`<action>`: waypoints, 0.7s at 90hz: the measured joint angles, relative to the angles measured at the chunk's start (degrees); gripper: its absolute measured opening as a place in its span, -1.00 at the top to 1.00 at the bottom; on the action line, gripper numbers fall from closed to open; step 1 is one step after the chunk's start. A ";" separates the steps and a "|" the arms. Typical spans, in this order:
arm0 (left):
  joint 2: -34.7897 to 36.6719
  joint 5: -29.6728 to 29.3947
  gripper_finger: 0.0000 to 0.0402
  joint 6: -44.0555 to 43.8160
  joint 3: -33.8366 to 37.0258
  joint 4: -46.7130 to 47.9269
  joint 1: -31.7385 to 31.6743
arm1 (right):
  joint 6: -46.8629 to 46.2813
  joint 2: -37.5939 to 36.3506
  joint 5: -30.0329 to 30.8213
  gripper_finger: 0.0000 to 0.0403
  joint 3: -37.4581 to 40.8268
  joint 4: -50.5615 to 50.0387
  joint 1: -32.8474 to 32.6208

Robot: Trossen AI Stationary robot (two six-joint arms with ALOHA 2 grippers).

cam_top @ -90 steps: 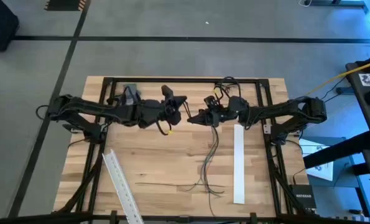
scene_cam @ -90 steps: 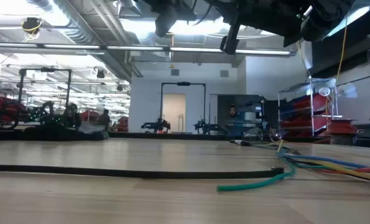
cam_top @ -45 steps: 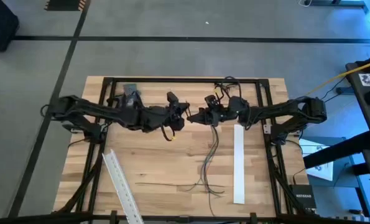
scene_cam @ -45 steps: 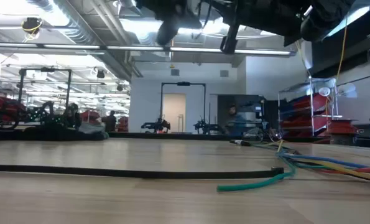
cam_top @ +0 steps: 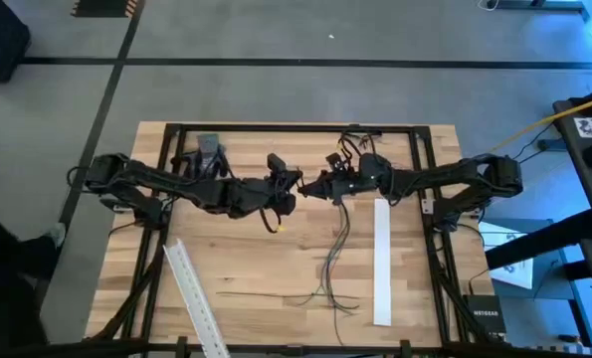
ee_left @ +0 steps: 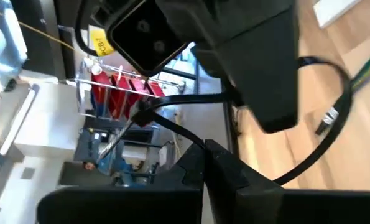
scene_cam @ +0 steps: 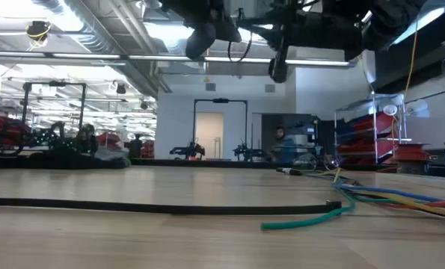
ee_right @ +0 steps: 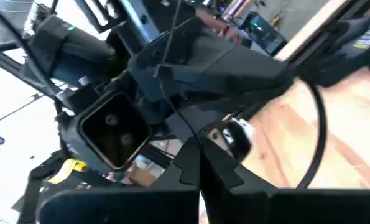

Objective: Ziptie cables
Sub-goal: Wrap the top black zip tie on the colored cables

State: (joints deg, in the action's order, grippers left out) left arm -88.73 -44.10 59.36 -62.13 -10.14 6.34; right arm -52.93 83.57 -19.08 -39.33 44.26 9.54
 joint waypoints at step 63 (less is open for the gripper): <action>-2.47 0.45 1.00 -6.38 0.00 0.57 0.60 | 13.79 0.04 0.93 0.98 0.00 -9.29 0.25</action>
State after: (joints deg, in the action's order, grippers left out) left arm -91.20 -43.65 52.98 -62.13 -9.57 6.94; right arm -39.14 83.61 -18.14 -39.33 34.97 9.78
